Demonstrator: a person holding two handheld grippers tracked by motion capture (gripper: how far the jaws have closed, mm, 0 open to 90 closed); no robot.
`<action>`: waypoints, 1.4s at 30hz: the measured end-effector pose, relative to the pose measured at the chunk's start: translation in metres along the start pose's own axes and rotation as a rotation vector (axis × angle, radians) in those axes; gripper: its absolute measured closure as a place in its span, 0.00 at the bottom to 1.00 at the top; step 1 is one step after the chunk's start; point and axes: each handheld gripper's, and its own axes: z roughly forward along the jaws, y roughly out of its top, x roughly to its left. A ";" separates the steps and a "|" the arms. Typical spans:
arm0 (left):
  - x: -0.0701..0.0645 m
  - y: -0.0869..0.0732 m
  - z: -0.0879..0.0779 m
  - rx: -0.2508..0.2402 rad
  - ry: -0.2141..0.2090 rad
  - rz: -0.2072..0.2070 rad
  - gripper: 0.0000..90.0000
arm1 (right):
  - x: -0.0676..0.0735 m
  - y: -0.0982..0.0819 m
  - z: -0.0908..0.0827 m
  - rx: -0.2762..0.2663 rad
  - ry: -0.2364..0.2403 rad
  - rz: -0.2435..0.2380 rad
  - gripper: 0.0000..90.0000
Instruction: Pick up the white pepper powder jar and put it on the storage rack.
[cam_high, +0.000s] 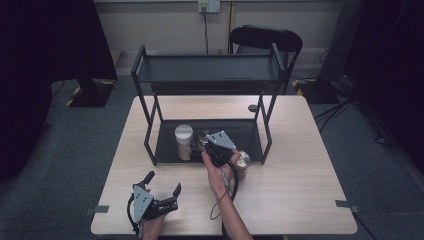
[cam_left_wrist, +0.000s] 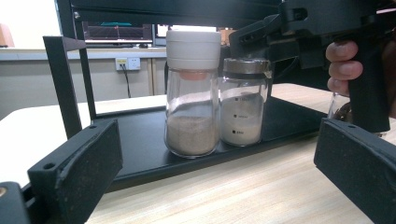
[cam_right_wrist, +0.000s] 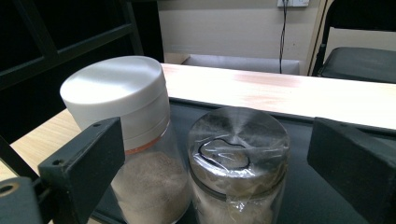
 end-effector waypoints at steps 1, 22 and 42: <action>0.000 0.000 0.000 0.000 0.000 0.001 0.00 | 0.000 0.000 -0.001 -0.002 -0.001 0.000 0.03; 0.000 0.000 0.000 0.000 0.000 0.001 0.00 | 0.001 0.002 -0.015 -0.054 0.032 -0.024 0.03; 0.000 0.000 0.000 -0.001 0.000 0.003 0.00 | -0.004 0.002 -0.030 -0.093 0.052 -0.035 0.03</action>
